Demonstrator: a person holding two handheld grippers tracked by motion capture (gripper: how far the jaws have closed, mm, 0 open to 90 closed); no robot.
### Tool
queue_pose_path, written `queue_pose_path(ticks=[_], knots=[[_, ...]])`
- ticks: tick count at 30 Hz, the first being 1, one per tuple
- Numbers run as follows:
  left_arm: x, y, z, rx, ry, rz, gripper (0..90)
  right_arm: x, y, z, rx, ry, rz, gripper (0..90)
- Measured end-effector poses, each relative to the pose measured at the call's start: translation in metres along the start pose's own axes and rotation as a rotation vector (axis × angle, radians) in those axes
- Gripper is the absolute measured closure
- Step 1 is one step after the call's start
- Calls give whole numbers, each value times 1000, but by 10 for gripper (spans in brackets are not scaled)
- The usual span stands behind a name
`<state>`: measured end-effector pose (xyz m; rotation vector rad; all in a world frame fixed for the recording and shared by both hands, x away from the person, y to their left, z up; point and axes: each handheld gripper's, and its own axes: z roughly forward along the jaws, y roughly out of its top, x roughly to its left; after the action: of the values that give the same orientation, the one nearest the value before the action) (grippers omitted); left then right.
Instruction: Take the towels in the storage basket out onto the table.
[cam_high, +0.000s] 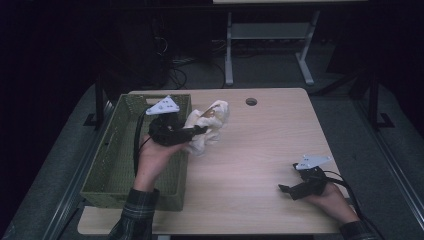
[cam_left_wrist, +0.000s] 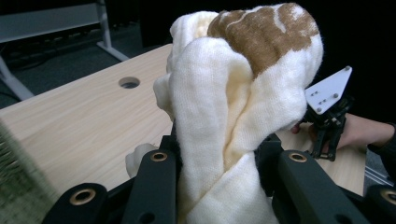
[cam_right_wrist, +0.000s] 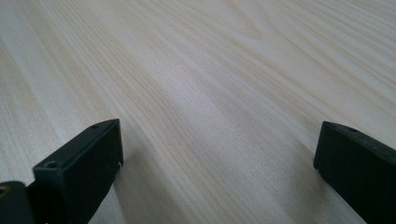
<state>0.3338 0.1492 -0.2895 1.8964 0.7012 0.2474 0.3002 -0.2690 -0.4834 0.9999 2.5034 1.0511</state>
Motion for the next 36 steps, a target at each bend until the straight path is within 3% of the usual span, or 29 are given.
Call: queue_pose_path(ticks=[11,21,28,36], knots=[[-20,9,34,10,-51,26,683,0,0,0,0,0,0,10],[-39,7,67,40,-96,49,683,0,0,0,0,0,-1,10],[-52,-3,93,57,-116,38,682,0,0,0,0,0,1,10],[-61,-22,126,111,-142,54,681,0,0,0,0,1,3,10]])
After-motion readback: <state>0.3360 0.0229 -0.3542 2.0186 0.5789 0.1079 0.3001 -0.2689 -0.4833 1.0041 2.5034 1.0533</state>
